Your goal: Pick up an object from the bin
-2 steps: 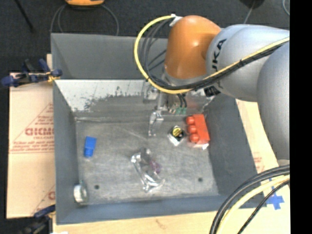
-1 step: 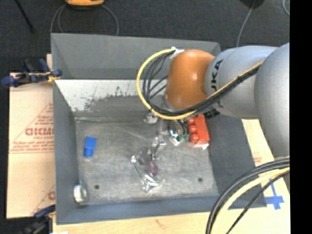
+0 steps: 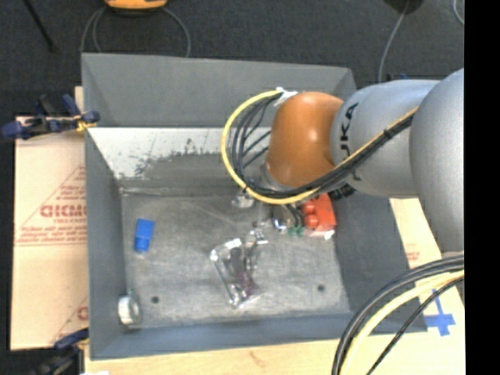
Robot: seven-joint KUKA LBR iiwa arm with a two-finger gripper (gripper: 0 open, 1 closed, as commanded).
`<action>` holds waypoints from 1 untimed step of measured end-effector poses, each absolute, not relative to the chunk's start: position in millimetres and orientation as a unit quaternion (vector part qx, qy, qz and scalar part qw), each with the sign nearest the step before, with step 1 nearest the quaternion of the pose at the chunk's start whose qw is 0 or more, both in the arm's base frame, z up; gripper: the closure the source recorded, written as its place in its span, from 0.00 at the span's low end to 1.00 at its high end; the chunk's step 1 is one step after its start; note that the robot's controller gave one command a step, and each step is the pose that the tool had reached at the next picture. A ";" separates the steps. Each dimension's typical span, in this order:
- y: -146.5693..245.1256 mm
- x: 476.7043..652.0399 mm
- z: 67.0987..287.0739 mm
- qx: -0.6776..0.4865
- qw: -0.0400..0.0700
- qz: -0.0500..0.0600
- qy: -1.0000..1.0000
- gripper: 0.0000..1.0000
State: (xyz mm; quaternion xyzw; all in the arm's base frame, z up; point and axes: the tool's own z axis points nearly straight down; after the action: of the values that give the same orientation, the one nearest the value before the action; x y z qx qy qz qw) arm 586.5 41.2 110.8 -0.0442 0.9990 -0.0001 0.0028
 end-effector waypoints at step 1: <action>65.0 549.6 107.8 -0.188 0.005 0.002 0.982 0.00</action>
Offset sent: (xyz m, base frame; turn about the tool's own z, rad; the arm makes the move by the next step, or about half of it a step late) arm -0.0643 0.0312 -0.0185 -0.3636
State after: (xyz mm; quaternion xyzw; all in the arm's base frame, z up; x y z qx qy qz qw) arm 549.6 65.0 107.8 -0.1879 0.9822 0.0019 0.0052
